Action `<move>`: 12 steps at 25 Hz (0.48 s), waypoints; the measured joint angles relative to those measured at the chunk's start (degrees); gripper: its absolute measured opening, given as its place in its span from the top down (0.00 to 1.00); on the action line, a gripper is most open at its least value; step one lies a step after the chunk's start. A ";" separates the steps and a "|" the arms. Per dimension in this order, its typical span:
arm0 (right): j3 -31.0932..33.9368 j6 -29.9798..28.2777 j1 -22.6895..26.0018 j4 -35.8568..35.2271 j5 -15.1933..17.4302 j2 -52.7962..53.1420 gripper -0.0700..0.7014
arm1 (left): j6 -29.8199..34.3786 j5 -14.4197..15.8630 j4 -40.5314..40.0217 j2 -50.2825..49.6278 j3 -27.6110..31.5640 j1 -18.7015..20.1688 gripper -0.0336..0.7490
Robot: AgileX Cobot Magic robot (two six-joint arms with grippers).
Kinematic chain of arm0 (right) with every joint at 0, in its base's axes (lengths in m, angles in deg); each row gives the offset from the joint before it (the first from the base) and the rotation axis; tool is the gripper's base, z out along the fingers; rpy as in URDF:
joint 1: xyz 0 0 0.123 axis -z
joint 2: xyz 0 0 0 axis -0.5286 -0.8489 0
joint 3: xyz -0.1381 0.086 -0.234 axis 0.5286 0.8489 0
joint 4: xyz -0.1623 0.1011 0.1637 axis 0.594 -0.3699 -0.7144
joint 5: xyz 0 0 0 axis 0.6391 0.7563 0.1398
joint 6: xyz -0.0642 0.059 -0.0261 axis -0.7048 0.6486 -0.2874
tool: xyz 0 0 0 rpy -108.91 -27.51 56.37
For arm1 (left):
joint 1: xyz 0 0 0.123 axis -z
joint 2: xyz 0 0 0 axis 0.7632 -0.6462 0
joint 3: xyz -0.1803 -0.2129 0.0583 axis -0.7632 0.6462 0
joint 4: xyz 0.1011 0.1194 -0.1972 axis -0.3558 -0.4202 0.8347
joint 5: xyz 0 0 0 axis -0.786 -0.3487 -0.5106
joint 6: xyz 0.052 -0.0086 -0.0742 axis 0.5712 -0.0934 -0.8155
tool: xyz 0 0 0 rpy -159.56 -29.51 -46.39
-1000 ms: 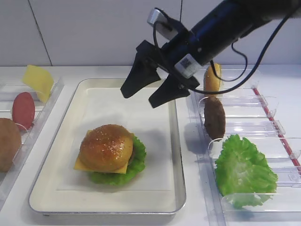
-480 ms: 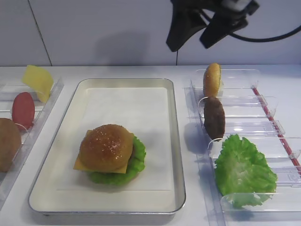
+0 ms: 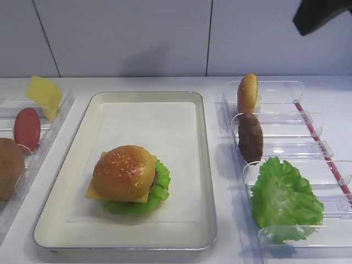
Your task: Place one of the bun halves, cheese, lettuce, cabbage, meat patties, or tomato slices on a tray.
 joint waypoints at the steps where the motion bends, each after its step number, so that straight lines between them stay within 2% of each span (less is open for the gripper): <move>1: 2.10 0.52 0.00 0.70 0.08 2.19 0.16 | 0.00 0.00 0.00 0.00 0.00 0.00 0.31; 8: 18.02 5.33 0.00 6.01 0.12 17.15 0.16 | 0.00 0.00 0.00 0.00 0.00 0.00 0.31; 12: 27.01 5.74 0.00 6.01 -2.98 26.38 0.16 | 0.00 0.00 0.00 0.00 0.00 0.00 0.31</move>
